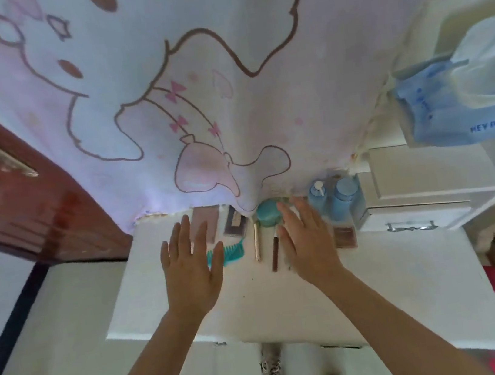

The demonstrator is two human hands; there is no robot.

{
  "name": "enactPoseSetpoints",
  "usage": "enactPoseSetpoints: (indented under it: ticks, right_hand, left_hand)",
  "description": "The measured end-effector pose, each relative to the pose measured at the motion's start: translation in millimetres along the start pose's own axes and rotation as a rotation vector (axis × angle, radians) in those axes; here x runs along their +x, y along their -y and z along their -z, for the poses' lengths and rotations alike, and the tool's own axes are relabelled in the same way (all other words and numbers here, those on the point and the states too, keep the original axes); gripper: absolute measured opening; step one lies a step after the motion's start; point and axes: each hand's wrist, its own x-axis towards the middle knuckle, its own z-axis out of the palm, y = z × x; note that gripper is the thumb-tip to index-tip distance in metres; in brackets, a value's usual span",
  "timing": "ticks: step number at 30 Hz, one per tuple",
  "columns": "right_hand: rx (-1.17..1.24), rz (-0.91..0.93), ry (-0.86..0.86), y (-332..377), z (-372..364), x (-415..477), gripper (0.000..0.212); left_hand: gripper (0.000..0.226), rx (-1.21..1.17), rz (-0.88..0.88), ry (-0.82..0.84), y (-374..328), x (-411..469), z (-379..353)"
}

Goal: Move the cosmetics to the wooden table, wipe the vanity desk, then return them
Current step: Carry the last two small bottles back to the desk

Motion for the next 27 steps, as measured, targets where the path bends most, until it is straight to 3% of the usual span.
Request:
enactPoseSetpoints:
  ticks: [4, 8, 18, 27]
  right_hand:
    - [0.084, 0.198, 0.044, 66, -8, 1, 0.052]
    - [0.148, 0.423, 0.059, 152, -23, -8, 0.05]
    - [0.276, 0.889, 0.151, 441, -109, -94, 0.056]
    - [0.366, 1.238, 0.297, 699, -197, -218, 0.057]
  left_hand:
    - [0.056, 0.046, 0.112, -0.163, 34, -45, 59]
    - [0.058, 0.162, 0.268, -0.219, 79, -94, 124]
    - [0.058, 0.333, 0.632, -0.491, 261, -298, 282]
    - [0.063, 0.449, 1.029, -0.485, 412, -487, 373]
